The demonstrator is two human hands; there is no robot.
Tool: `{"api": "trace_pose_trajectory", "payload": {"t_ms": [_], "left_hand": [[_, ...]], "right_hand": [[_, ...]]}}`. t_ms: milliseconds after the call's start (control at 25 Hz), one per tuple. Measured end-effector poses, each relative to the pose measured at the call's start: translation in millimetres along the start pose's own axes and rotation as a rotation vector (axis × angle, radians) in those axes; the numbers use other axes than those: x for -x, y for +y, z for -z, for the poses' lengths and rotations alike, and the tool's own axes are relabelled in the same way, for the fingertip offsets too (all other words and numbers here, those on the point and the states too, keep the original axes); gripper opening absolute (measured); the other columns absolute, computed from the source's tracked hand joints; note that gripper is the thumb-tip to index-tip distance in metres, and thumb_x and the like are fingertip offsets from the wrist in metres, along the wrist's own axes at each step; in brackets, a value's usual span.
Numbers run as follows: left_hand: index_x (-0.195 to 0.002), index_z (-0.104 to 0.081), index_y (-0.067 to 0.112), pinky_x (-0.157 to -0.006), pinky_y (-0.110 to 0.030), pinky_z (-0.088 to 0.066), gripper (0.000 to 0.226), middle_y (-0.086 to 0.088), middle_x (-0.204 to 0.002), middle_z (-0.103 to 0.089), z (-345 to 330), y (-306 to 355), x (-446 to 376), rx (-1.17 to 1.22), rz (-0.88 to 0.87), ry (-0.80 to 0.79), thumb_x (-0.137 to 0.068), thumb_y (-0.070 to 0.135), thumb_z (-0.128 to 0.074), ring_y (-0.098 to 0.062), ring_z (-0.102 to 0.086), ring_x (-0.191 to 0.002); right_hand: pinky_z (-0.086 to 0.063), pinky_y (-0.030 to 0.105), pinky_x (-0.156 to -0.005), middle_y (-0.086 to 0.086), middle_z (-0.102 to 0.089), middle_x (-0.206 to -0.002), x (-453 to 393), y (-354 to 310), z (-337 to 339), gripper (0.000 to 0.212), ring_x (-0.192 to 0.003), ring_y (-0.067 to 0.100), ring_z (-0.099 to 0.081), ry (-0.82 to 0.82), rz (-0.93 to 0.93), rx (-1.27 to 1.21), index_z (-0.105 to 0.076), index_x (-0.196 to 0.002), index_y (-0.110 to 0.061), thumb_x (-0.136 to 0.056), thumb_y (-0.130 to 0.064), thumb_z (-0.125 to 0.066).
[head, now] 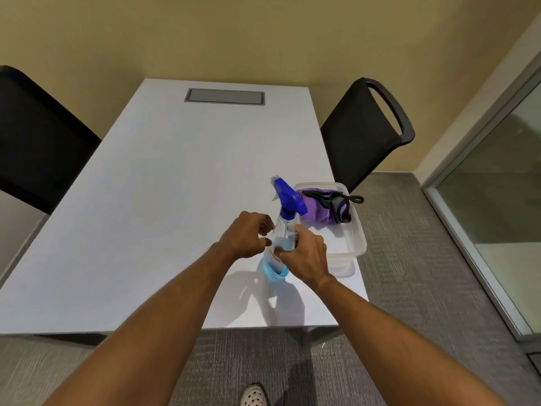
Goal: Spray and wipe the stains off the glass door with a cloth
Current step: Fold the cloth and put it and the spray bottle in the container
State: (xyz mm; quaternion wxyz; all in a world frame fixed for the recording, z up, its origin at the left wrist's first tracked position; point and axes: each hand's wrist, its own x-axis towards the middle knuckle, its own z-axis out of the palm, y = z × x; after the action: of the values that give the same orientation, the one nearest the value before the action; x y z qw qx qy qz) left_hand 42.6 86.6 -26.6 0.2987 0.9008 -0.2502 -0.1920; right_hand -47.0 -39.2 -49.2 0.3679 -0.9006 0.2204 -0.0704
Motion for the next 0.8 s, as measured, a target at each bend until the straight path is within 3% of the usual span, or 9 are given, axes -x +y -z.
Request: {"api": "trace_pose_trajectory", "payload": {"t_ms": [120,240,440,640,800], "left_hand": [[-0.122,-0.063,0.009,-0.089,-0.027,-0.053,0.052,-0.007,-0.119,-0.068,13,8,-1,0.003,-0.029,-0.027,-0.074,0.013,-0.082,-0.015,-0.063,-0.100],[-0.121,-0.064,0.011,-0.086,-0.024,-0.052,0.053,-0.006,-0.121,-0.068,27,22,-4,-0.016,-0.084,-0.045,-0.072,0.018,-0.083,-0.012,-0.061,-0.097],[-0.122,-0.063,0.011,-0.091,-0.029,-0.054,0.055,-0.004,-0.118,-0.067,40,62,-10,-0.013,-0.169,-0.045,-0.072,0.018,-0.084,-0.014,-0.062,-0.099],[-0.112,-0.064,0.014,-0.083,-0.027,-0.058,0.047,-0.002,-0.106,-0.068,26,99,-26,0.064,-0.192,0.038,-0.070,0.019,-0.085,-0.020,-0.066,-0.094],[-0.106,-0.067,0.013,-0.084,-0.032,-0.060,0.044,-0.005,-0.101,-0.070,0,123,-45,0.058,-0.172,0.136,-0.068,0.022,-0.086,-0.021,-0.066,-0.089]], "right_hand": [[-0.057,0.032,-0.083,0.002,-0.070,-0.106,-7,-5,27,0.050,-0.095,0.019,-0.065,-0.089,0.049,-0.090,-0.064,-0.114,-0.014,-0.070,-0.025,-0.086],[-0.057,0.030,-0.082,0.001,-0.067,-0.113,-18,-7,56,0.053,-0.102,0.019,-0.065,-0.188,0.066,-0.149,-0.064,-0.119,-0.016,-0.071,-0.019,-0.086],[-0.058,0.041,-0.087,0.005,-0.067,-0.116,-35,-11,118,0.046,-0.106,0.021,-0.066,-0.314,0.155,-0.243,-0.064,-0.119,-0.011,-0.076,-0.009,-0.081],[-0.060,0.041,-0.084,0.005,-0.069,-0.109,-60,11,164,0.042,-0.100,0.019,-0.068,-0.322,0.216,-0.256,-0.065,-0.112,-0.012,-0.073,-0.010,-0.083],[-0.060,0.033,-0.083,0.003,-0.069,-0.107,-86,37,190,0.041,-0.097,0.016,-0.068,-0.323,0.275,-0.228,-0.066,-0.109,-0.012,-0.072,-0.010,-0.084]]}}
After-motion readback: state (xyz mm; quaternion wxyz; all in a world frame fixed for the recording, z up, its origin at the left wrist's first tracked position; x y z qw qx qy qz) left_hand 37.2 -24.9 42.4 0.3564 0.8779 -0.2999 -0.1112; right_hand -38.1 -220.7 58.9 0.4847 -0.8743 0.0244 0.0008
